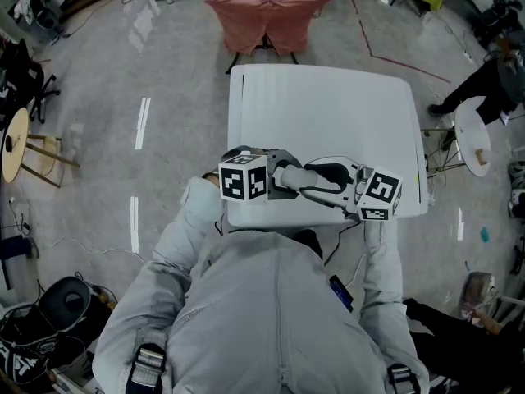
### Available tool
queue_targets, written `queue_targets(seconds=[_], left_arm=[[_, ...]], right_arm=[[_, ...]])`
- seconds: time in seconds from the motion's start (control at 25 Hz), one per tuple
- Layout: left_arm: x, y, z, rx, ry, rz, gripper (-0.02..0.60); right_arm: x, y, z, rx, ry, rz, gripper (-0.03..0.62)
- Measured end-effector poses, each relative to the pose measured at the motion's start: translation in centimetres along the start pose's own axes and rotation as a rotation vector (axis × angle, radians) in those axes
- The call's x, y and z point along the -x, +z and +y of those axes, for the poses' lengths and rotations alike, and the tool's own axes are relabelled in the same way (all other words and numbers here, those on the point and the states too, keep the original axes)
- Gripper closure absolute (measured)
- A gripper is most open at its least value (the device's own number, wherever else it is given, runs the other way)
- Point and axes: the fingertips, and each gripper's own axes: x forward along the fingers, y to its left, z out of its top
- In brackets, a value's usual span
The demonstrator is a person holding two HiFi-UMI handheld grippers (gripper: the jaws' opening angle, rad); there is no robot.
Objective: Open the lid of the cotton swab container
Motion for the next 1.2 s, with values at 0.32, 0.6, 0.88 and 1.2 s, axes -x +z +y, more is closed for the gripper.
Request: queue_targets(seconds=[0.32,0.6,0.88,1.2], left_arm=[[0.2,-0.5,0.3,-0.010,0.037,0.024,0.368],[0.4,-1.2,0.8,0.021,0.046,0.029,0.368],[0.4,-1.2,0.4,0.037,0.039,0.005,0.368],[0.1,-1.0,0.5,0.057,0.048,-0.033,0.368]], right_arm=[[0.8,1.3,-0.7,-0.019,-0.057,-0.134,0.368],[1.8,3.2,-2.8,0.066,-0.206,-0.177,0.368],[2.7,3.6,-5.7,0.087,-0.376,-0.174,0.370],[3.3,2.3,-7.4,0.047,-0.448,-0.173,0.381]])
